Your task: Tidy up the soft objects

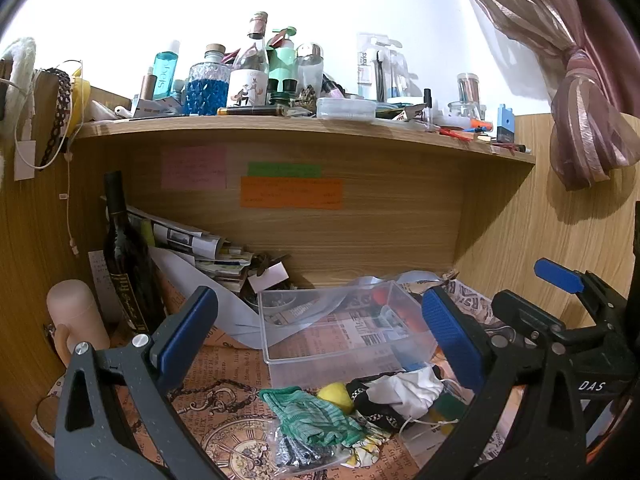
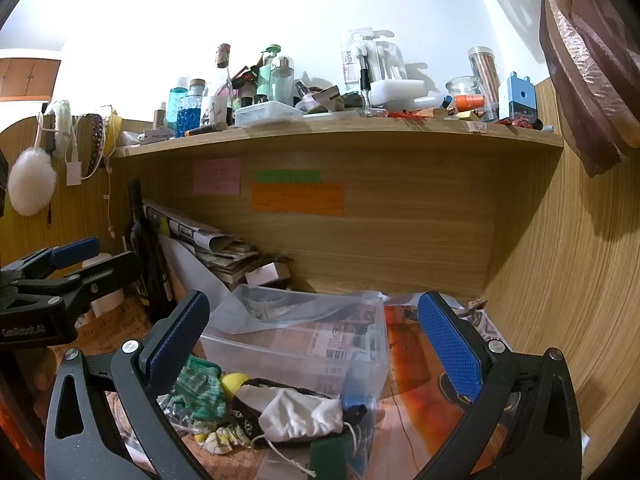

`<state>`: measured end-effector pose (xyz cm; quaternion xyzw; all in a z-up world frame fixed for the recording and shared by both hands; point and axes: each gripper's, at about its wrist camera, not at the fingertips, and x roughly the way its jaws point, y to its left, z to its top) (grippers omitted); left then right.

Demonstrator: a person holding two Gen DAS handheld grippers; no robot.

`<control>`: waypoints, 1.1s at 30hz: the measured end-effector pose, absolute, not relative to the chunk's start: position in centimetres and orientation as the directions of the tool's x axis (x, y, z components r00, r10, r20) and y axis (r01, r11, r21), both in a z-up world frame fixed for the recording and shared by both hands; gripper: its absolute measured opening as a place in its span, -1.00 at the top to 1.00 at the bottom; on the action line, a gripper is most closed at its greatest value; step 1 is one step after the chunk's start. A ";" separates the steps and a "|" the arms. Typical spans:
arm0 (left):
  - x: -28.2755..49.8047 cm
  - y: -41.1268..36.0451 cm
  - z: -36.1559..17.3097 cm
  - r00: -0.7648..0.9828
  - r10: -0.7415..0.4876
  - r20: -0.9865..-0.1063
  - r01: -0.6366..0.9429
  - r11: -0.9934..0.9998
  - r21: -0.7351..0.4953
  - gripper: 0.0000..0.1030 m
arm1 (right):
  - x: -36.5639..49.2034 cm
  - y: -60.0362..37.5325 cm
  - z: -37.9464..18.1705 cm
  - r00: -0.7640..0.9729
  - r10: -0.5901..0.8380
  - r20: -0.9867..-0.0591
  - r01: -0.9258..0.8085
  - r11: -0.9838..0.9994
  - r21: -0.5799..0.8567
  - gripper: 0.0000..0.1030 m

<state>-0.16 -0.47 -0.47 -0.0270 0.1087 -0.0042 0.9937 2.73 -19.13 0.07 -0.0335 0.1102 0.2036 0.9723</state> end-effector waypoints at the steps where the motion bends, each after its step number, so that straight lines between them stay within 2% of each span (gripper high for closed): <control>1: -0.2 -0.5 -0.5 0.976 -0.014 -0.216 0.002 0.999 -0.054 -1.00 | 2.8 -19.1 0.1 0.893 0.389 -0.228 -0.404 0.915 -0.021 -1.00; 33: 0.2 -0.3 -0.5 0.973 -0.022 -0.231 0.007 0.998 -0.064 -1.00 | 2.6 -19.1 0.2 0.895 0.390 -0.218 -0.402 0.916 -0.012 -1.00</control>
